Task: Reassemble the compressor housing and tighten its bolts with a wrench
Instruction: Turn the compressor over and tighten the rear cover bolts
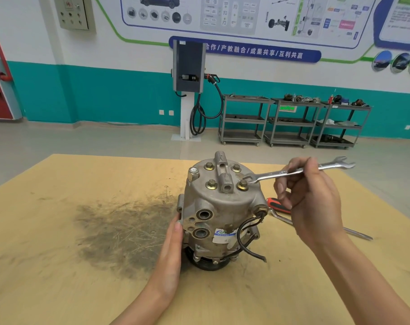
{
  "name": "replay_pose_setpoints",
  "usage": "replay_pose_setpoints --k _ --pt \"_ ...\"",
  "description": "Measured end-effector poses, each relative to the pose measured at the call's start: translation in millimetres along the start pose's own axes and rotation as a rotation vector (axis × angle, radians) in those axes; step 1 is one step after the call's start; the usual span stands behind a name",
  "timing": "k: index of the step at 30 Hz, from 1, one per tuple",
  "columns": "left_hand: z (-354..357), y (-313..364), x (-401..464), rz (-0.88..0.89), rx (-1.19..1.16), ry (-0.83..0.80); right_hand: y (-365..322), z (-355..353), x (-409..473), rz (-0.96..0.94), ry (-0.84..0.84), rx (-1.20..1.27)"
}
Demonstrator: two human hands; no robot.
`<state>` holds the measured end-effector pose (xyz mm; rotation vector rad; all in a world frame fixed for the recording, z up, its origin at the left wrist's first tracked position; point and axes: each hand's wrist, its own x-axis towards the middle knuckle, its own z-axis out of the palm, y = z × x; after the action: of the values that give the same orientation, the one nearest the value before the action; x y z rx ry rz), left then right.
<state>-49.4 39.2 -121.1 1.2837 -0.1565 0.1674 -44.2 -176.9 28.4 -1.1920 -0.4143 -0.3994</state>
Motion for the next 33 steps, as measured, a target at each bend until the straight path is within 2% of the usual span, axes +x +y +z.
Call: replay_pose_setpoints --k 15,19,22,26,30,33 --pt "-1.3 -1.2 0.7 0.0 -0.028 -0.004 8.1 -1.2 41.3 0.537 -0.195 0.138" --pt "-2.0 -1.8 0.6 -0.011 -0.04 -0.005 12.7 1.4 41.4 0.583 -0.2 0.162" --pt "-1.8 -1.9 0.4 -0.005 -0.021 -0.012 16.4 -0.4 35.9 0.513 -0.177 0.175" --pt "-2.4 -2.9 1.1 -0.02 -0.014 -0.008 25.0 -4.2 17.4 0.264 -0.102 0.165" --pt "-2.6 -3.7 1.2 -0.013 -0.007 0.003 33.0 -1.7 -8.0 -0.034 0.044 0.009" --pt "-3.4 -5.3 0.7 -0.018 -0.005 0.002 36.4 3.5 -29.1 -0.189 0.159 -0.12"
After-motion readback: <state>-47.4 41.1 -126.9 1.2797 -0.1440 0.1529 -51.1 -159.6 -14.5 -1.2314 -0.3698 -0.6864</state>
